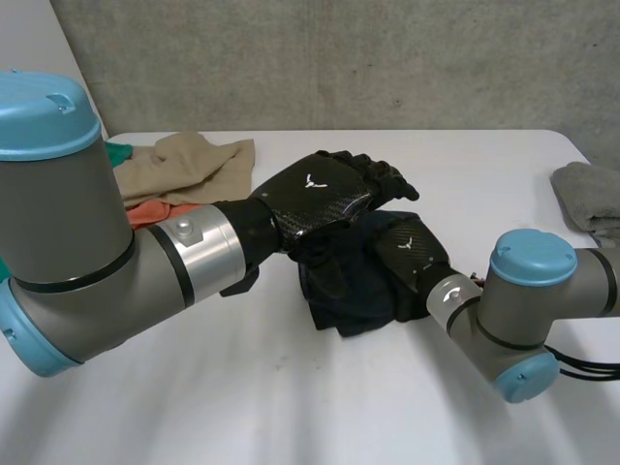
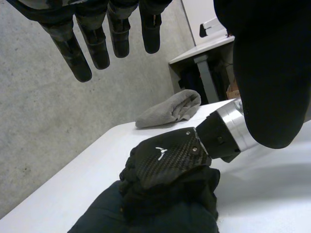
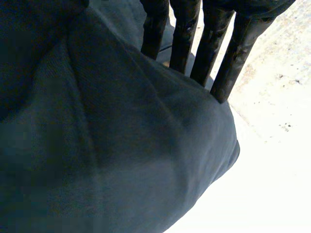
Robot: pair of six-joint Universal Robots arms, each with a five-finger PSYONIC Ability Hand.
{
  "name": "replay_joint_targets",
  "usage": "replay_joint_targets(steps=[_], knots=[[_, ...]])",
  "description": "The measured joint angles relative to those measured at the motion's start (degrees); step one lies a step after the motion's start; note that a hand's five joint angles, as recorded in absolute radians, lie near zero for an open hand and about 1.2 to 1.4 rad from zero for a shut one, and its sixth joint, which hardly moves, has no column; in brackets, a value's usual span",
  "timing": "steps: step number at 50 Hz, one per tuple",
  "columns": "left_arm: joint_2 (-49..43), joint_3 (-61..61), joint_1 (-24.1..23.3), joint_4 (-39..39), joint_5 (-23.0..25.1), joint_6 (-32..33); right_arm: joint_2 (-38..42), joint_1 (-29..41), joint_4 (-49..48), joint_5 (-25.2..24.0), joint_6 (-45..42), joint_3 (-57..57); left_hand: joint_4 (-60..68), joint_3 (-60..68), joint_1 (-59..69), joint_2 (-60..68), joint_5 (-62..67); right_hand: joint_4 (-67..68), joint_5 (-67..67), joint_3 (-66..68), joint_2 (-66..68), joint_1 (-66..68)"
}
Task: Fold the laundry.
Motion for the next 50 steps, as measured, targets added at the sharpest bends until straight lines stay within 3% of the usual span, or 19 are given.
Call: replay_joint_targets(steps=[7, 12, 18, 21, 23, 30, 34, 36, 41, 47, 48, 50], knots=[[0.2, -0.1, 0.3, -0.1, -0.1, -0.1, 1.3, 0.3, 0.2, -0.1, 0.2, -3.3, 0.0, 0.0, 0.0, 0.0, 0.0, 2.5, 0.7, 1.9, 1.9, 2.8], [0.9, -0.8, 0.6, -0.2, 0.0, -0.1, 1.6, 0.6, 0.4, 0.0, 0.8, -4.5, 0.0, 0.0, 0.0, 0.0, 0.0, -13.8, 5.2, -13.9, -13.7, -7.3], [1.9, -1.7, 0.9, 0.0, 0.0, -0.1, 1.7, 0.9, 0.6, -0.1, 3.1, -4.8, 0.0, 0.0, 0.0, 0.0, 0.0, -14.8, 5.2, -14.7, -14.4, -7.8], [2.1, -1.9, 1.0, 0.0, 0.0, -0.1, 1.8, 0.9, 0.6, -0.1, 3.5, -4.7, 0.0, 0.0, 0.0, 0.0, 0.0, -13.9, 6.2, -13.8, -13.6, -7.3], [2.2, -2.0, 1.1, 0.0, 0.1, -0.1, 1.7, 0.9, 0.4, -0.1, 3.6, -4.5, 0.0, 0.0, 0.0, 0.0, 0.0, -4.6, 14.5, -4.5, -4.4, 0.4], [2.2, -2.1, 1.1, 0.0, 0.0, -0.2, 1.5, 0.8, -0.1, 0.0, 3.8, -4.6, 0.0, 0.0, 0.0, 0.0, 0.0, 5.3, 22.9, 4.9, 4.8, 5.7], [2.2, -2.1, 1.1, 0.0, 0.0, -0.2, 1.6, 0.8, -0.1, 0.0, 3.8, -4.9, 0.0, 0.0, 0.0, 0.0, 0.0, 4.4, 23.0, 4.3, 4.2, 5.5], [2.2, -2.1, 1.2, 0.0, 0.0, -0.1, 1.5, 0.9, 0.0, 0.1, 3.9, -4.9, 0.0, 0.0, 0.0, 0.0, 0.0, -7.9, 15.9, -8.0, -8.0, -2.8], [2.6, -2.2, 1.2, -0.1, 0.0, -0.1, 1.4, 0.9, 0.1, 0.2, 3.9, -4.3, 0.0, 0.0, 0.0, 0.0, 0.0, -9.1, 14.3, -9.3, -8.9, -3.4], [3.0, -2.2, 1.2, -0.1, 0.0, -0.2, 1.5, 0.8, 0.0, 0.0, 3.8, -4.1, 0.0, 0.0, 0.0, 0.0, 0.0, 7.5, 27.6, 7.4, 7.7, 8.9], [3.0, -2.2, 1.2, -0.1, 0.0, -0.2, 1.7, 0.8, 0.0, 0.0, 3.8, -4.3, 0.0, 0.0, 0.0, 0.0, 0.0, 20.5, 39.2, 19.4, 21.6, 16.3], [3.0, -2.2, 1.2, -0.1, 0.0, -0.2, 2.1, 0.8, -0.3, 0.0, 3.7, -4.8, 0.0, 0.0, 0.0, 0.0, 0.0, 24.1, 41.3, 22.9, 24.7, 17.4]])
